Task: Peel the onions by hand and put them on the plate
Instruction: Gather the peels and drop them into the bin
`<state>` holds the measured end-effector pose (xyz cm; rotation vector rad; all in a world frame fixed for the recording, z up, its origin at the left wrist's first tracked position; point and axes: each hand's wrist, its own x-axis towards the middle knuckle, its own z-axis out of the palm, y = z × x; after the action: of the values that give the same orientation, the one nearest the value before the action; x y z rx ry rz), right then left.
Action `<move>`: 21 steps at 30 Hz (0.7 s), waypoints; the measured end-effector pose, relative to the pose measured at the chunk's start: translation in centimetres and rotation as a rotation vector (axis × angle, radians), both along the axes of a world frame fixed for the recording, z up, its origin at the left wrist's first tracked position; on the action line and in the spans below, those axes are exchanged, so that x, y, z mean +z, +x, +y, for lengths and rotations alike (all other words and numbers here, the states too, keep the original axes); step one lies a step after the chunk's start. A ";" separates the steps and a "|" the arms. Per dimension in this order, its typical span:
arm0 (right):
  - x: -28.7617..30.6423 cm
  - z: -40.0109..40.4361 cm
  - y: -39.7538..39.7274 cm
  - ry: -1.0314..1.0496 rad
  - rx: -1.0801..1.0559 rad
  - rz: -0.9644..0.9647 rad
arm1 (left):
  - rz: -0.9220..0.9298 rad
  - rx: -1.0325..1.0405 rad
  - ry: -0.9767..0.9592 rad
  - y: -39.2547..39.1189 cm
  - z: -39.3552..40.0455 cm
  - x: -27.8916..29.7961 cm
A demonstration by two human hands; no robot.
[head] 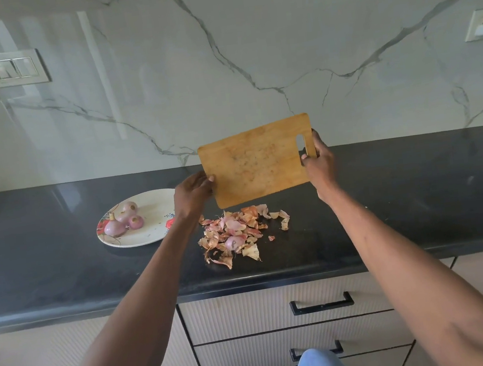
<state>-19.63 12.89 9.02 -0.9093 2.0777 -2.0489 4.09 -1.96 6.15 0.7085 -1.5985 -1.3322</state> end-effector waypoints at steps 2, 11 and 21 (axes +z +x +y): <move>0.8 0.4 -0.9 -0.027 -0.018 0.019 | -0.008 -0.056 0.005 -0.4 0.6 0.5; 2.5 2.6 -3.6 0.105 -0.153 0.063 | 0.000 -0.166 0.254 -3.4 4.8 1.0; -1.4 5.2 0.1 -0.029 -0.019 -0.440 | 0.322 -0.163 0.558 -9.4 14.2 -0.6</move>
<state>-19.55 18.08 7.60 -0.3901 1.8275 -2.0596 -5.35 12.25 5.59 0.6510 -1.0467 -1.9378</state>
